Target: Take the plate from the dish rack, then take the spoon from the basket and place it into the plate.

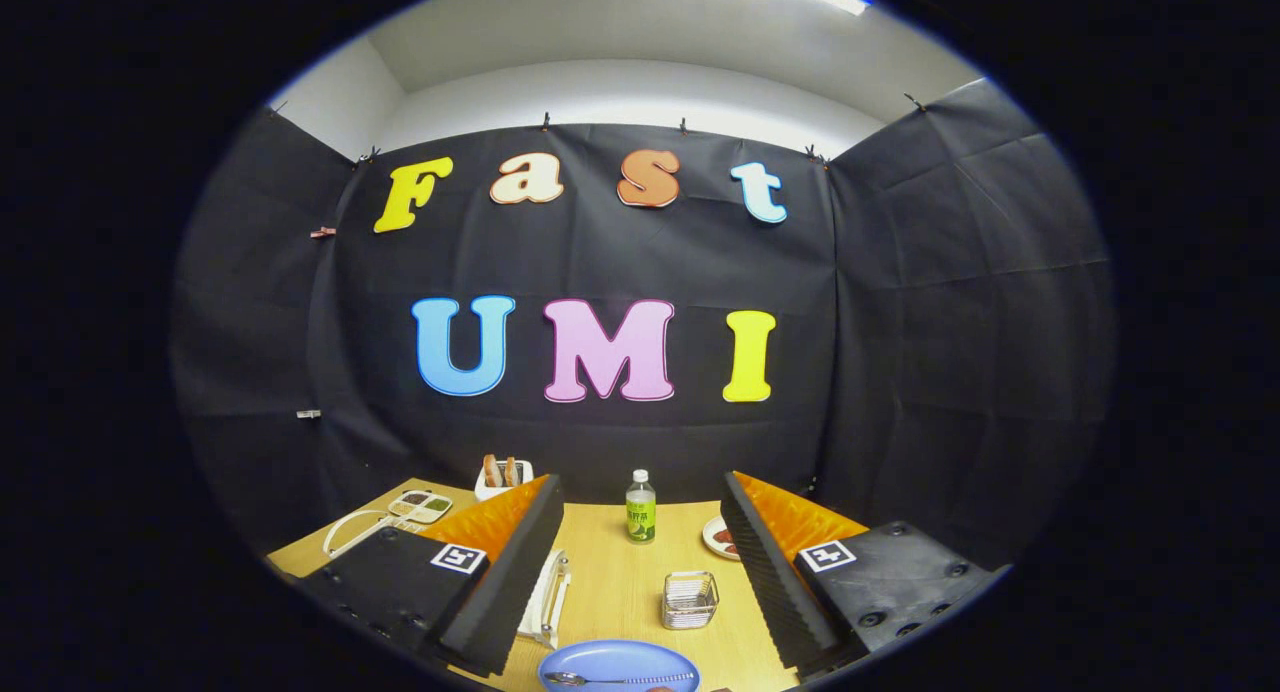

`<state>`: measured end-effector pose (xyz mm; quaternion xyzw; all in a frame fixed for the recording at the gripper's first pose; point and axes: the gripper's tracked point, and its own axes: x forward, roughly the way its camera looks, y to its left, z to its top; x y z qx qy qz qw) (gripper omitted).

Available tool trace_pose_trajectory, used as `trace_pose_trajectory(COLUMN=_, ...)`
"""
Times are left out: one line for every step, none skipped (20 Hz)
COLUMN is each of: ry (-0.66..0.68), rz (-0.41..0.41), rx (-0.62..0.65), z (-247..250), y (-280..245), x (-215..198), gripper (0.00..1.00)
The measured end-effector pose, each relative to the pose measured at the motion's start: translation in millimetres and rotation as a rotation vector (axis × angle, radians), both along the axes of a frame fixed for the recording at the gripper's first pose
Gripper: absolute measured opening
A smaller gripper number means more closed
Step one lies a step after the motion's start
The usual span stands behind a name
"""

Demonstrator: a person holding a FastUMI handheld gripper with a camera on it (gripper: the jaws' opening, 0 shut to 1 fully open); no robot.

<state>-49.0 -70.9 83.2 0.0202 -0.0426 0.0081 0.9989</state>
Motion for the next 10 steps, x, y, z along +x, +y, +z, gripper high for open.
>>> trace_pose_trajectory(ry=0.013, rz=-0.004, rx=0.001, z=-2.5, y=0.1, x=1.1, gripper=0.97)
trace_pose_trajectory(ry=0.024, rz=-0.007, rx=0.004, z=-4.7, y=0.9, x=1.7, gripper=0.97)
trace_pose_trajectory(ry=0.029, rz=-0.011, rx=0.008, z=-5.1, y=1.6, x=2.1, gripper=0.97)
trace_pose_trajectory(ry=0.034, rz=-0.015, rx=0.017, z=-5.8, y=2.5, x=2.6, gripper=0.97)
trace_pose_trajectory(ry=0.038, rz=-0.018, rx=0.028, z=-6.8, y=3.4, x=2.9, gripper=0.97)
trace_pose_trajectory(ry=0.042, rz=-0.017, rx=0.039, z=-7.8, y=4.8, x=1.7, gripper=0.97)
trace_pose_trajectory(ry=0.042, rz=-0.017, rx=0.046, z=-8.5, y=5.2, x=1.5, gripper=0.97)
trace_pose_trajectory(ry=0.042, rz=-0.021, rx=0.049, z=-9.8, y=4.2, x=1.5, gripper=0.97)
trace_pose_trajectory(ry=0.043, rz=-0.023, rx=0.05, z=-12.2, y=3.1, x=2.9, gripper=0.97)
trace_pose_trajectory(ry=0.048, rz=-0.024, rx=0.054, z=-13.6, y=2.7, x=2.6, gripper=0.97)
